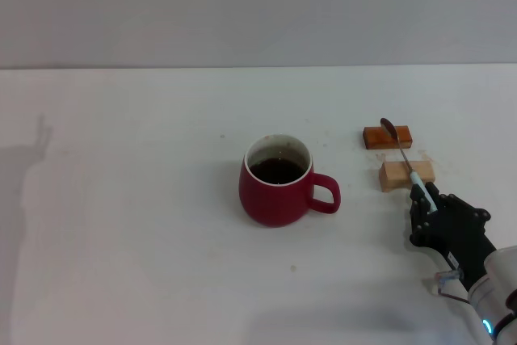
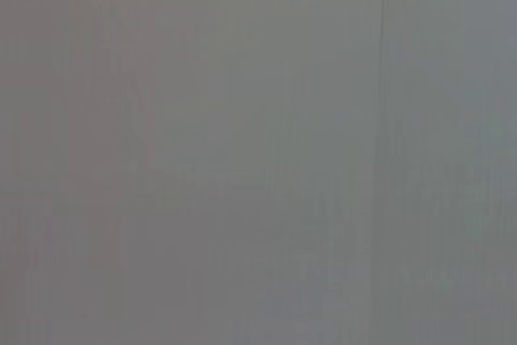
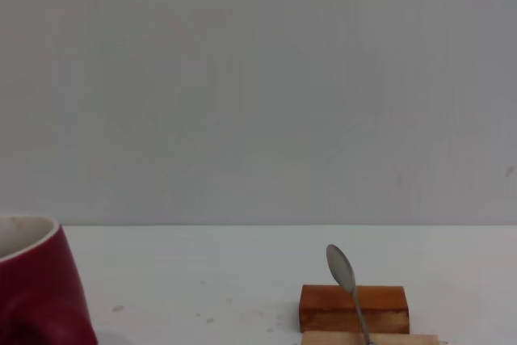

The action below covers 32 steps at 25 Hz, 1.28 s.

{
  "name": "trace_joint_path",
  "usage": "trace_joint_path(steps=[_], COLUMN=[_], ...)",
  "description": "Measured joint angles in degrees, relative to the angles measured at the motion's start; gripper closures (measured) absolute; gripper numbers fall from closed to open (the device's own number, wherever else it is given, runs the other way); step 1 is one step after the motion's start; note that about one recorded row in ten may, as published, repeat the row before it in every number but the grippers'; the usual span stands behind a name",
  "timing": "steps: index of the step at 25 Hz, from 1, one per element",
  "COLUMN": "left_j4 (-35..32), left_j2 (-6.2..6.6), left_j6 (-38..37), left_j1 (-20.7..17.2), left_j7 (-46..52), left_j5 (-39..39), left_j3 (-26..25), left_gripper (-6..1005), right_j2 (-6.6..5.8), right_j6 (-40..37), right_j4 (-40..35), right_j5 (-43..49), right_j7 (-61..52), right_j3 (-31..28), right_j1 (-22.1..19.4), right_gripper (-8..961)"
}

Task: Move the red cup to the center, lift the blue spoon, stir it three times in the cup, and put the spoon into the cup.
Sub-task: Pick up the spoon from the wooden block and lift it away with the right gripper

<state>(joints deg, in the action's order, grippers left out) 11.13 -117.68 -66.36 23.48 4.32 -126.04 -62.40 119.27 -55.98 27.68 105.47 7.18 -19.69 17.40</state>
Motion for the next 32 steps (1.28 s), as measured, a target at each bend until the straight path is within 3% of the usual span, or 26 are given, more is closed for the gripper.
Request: trace_joint_path(steps=[25, 32], left_j4=[-0.4, -0.6], left_j2=[-0.18, -0.18], left_j6=[0.5, 0.7], left_j1=[0.2, 0.5], left_j7=[0.0, 0.0], left_j5=[-0.1, -0.1], left_j3=[0.0, 0.0], left_gripper=[159, 159], right_j2=[-0.39, -0.79], right_j6=[-2.3, -6.2], right_j4=[0.5, 2.3], right_j5=[0.6, 0.6], right_j7=[0.2, 0.3], right_j3=[0.5, 0.1], right_j1=[-0.1, -1.6], right_gripper=[816, 815])
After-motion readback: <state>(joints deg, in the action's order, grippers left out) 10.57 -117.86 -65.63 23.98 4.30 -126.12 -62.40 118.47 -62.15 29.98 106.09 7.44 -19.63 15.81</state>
